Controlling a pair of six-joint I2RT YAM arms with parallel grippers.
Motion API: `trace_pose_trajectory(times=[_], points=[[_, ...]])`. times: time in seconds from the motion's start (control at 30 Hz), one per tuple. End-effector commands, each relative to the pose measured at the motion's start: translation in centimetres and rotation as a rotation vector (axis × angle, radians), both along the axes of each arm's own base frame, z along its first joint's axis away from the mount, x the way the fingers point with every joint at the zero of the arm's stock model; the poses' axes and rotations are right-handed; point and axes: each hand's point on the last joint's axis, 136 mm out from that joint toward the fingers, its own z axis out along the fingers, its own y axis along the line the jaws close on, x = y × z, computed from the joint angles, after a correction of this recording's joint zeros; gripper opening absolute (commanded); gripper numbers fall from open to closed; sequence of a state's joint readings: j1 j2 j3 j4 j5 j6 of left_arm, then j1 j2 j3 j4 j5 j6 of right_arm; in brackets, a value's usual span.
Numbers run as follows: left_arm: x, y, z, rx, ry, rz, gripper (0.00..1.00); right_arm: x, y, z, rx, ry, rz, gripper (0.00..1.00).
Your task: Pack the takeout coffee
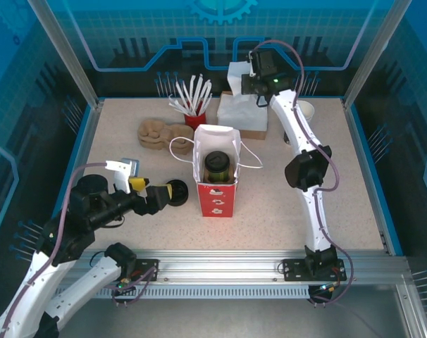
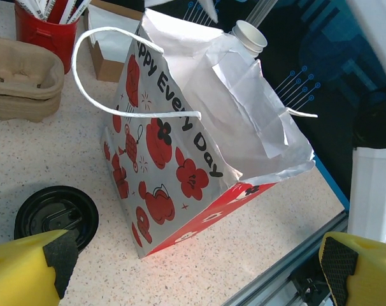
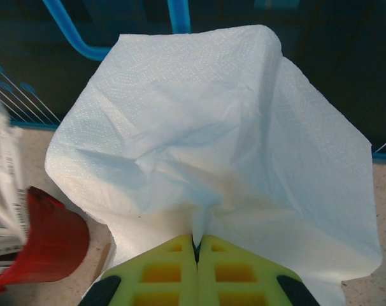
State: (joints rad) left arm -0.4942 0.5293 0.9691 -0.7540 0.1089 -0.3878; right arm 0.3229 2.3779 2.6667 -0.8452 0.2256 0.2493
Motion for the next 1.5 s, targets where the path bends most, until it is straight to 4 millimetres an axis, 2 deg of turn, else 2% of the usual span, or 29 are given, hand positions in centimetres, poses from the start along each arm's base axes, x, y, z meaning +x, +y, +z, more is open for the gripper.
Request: trace_pose_trajectory(times=[0.0, 0.07, 0.23, 0.43, 0.6, 0.77, 0.93, 1.03, 1.13, 1.3, 1.47], points=[[0.3, 0.8, -1.1, 0.016, 0.03, 0.052, 0.99, -3.4, 0.5, 7.6, 0.05, -0.098, 0.046, 0.05], [0.7, 1.5, -1.9, 0.05, 0.062, 0.099, 0.99, -5.2, 1.0, 10.0, 0.071, -0.124, 0.072, 0.04], [1.2, 1.1, -2.3, 0.041, 0.085, 0.102, 0.99, -10.1, 2.6, 15.2, 0.144, -0.167, 0.163, 0.04], [2.1, 1.4, -2.5, 0.062, 0.107, 0.144, 0.99, -17.3, 4.7, 21.2, 0.402, -0.153, 0.323, 0.05], [3.2, 0.7, -2.7, 0.022, 0.13, 0.153, 0.99, -22.3, 6.3, 24.1, 0.618, -0.096, 0.42, 0.04], [4.3, 0.0, -2.9, -0.037, 0.194, 0.191, 0.99, -26.2, 7.6, 23.7, 0.709, -0.019, 0.374, 0.0], [5.2, -2.5, -2.3, -0.107, 0.217, 0.107, 0.99, -29.3, 8.6, 23.2, 0.73, -0.007, 0.366, 0.0], [5.9, -3.2, -1.9, -0.114, 0.206, 0.083, 0.99, -30.6, 8.9, 22.6, 0.768, -0.003, 0.364, 0.0], [6.5, -3.6, -1.4, -0.106, 0.193, 0.071, 0.99, -31.3, 9.0, 21.6, 0.801, 0.001, 0.354, 0.0], [7.3, -5.1, 0.3, -0.106, 0.179, 0.009, 0.98, -31.7, 10.9, 18.7, 0.785, 0.062, 0.38, 0.0], [8.7, -5.4, 1.1, -0.103, 0.167, 0.025, 0.92, -31.8, 12.1, 16.1, 0.782, 0.106, 0.378, 0.0]])
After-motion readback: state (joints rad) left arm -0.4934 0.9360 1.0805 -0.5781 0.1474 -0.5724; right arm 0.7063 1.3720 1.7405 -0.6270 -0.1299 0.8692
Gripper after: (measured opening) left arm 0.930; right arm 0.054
